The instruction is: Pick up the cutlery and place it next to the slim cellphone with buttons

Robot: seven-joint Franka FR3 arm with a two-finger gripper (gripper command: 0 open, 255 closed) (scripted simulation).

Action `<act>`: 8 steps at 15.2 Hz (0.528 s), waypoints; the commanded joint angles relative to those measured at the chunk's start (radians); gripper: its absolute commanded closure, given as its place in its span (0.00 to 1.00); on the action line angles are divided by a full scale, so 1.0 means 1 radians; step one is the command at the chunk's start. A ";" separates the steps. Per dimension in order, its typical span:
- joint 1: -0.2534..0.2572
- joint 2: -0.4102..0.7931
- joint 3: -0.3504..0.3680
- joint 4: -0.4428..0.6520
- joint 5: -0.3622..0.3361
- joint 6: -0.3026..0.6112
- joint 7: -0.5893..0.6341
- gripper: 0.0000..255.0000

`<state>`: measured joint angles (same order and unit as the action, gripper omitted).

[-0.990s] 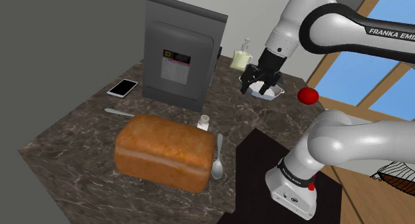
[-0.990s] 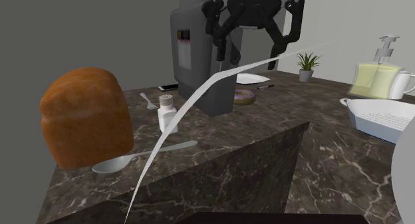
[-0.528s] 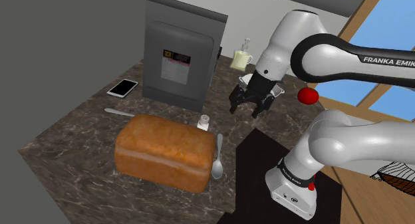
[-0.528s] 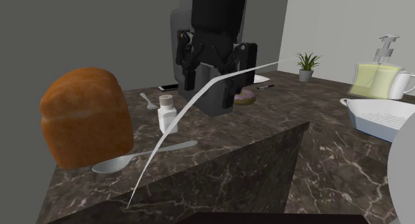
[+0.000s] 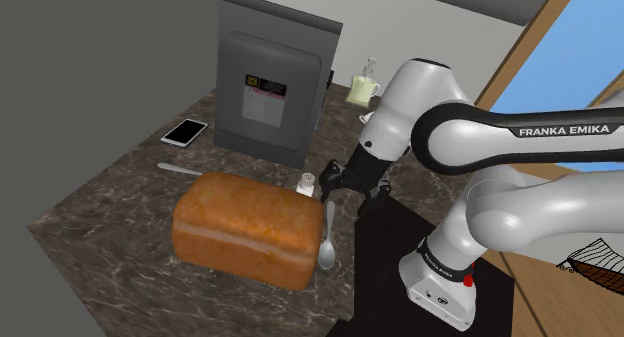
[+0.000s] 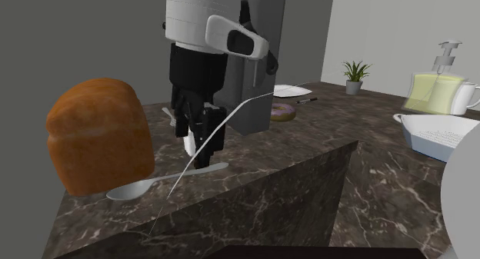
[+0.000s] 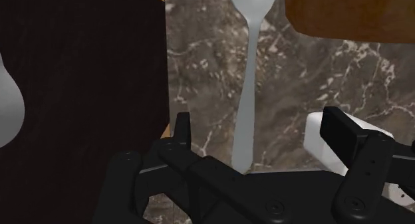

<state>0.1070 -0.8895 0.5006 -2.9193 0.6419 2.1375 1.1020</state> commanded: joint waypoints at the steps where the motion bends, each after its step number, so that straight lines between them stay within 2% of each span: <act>1: 0.011 0.038 0.037 -0.005 0.045 0.051 0.035 0.00; 8: 0.024 0.146 0.096 -0.034 0.112 0.190 0.012 0.00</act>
<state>0.1298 -0.7577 0.5895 -2.9517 0.7459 2.3097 1.1171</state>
